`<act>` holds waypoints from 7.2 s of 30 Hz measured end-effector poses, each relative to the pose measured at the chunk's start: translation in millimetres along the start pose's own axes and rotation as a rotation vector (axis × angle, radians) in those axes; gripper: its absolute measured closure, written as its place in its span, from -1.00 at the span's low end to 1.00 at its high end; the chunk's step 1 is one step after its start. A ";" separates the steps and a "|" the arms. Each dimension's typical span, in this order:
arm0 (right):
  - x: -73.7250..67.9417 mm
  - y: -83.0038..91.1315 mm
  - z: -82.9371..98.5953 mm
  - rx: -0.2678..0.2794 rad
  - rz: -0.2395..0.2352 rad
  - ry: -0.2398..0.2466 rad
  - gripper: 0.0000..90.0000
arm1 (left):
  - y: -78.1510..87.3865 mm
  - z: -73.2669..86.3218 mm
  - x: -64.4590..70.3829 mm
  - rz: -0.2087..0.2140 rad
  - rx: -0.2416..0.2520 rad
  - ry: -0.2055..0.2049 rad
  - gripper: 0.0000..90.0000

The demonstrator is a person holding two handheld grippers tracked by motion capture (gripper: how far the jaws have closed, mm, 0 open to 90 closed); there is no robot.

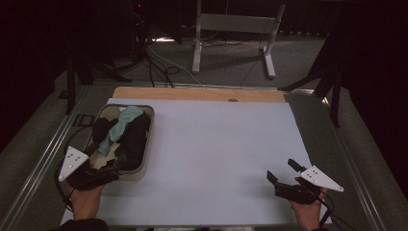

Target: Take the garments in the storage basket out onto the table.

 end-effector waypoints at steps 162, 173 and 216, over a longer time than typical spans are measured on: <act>1.5 3.6 0.5 0.003 0.015 -0.006 -0.84 | -120.3 -2.0 -23.7 0.056 -0.431 0.049 0.53; 0.9 3.2 0.6 0.003 0.012 -0.005 -0.84 | -113.1 -12.3 -22.2 0.070 -0.398 0.045 0.53; 1.8 3.0 0.6 0.003 0.015 -0.004 -0.84 | -103.2 -56.4 0.8 0.165 -0.213 0.034 0.56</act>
Point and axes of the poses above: each handheld gripper's, and its own axes: y roughly backward along the jaws, z roughly out of its underside, x roughly to its right, the point moved 6 cm from there along -y, roughly forward along the jaws, and after that the axes turned 6 degrees about x, right-handed, at the moved point
